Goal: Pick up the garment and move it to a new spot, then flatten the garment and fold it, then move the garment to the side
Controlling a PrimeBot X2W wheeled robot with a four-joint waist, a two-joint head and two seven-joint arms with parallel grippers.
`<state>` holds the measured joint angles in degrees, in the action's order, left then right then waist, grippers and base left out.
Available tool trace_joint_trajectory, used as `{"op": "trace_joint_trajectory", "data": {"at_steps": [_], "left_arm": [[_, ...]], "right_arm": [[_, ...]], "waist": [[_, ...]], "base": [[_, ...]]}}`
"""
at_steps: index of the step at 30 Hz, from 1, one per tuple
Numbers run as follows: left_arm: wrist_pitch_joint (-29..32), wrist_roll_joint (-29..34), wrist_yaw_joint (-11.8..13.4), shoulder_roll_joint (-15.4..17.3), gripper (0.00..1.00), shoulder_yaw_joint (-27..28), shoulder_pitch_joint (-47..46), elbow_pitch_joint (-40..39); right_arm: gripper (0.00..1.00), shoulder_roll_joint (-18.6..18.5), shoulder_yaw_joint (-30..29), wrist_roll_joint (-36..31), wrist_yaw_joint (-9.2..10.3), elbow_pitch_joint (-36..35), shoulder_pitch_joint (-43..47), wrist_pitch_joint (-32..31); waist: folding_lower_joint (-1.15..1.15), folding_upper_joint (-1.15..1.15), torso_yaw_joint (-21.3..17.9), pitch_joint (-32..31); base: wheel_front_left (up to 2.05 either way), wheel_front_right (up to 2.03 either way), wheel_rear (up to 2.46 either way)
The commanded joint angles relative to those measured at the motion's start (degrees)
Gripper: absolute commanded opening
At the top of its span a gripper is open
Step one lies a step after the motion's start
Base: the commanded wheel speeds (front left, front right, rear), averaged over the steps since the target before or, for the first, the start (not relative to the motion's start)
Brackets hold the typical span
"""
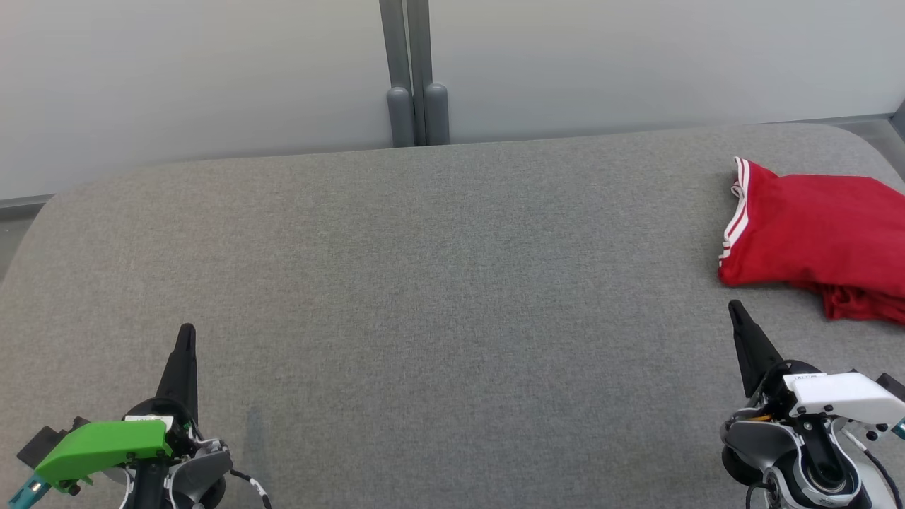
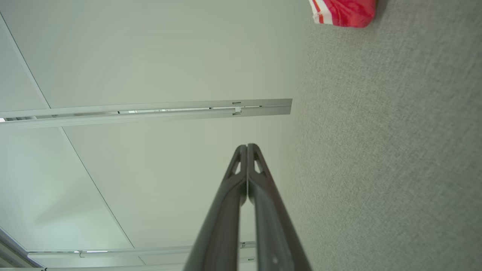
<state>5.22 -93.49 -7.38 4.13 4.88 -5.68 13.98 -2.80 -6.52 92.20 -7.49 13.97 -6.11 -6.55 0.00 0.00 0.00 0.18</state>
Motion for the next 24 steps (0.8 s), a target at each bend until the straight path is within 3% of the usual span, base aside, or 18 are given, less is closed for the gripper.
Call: {"op": "trace_joint_trajectory", "data": {"at_steps": [1, 24], "left_arm": [[0.19, -0.47, -0.35, -0.10, 0.00, 0.14, -0.94, 0.10], [0.53, 0.07, -0.34, -0.40, 0.00, 0.56, -0.99, 0.12]], "right_arm": [[0.00, -0.07, -0.10, 0.37, 0.00, 0.13, -0.34, -0.19], [0.00, -0.07, -0.09, 0.38, 0.00, 0.13, -0.33, -0.18]], "waist": [[0.00, 0.00, 0.00, 0.00], [0.00, 0.00, 0.00, 0.00]], "base": [[0.00, 0.00, 0.00], [0.00, 0.00, 0.00]]}}
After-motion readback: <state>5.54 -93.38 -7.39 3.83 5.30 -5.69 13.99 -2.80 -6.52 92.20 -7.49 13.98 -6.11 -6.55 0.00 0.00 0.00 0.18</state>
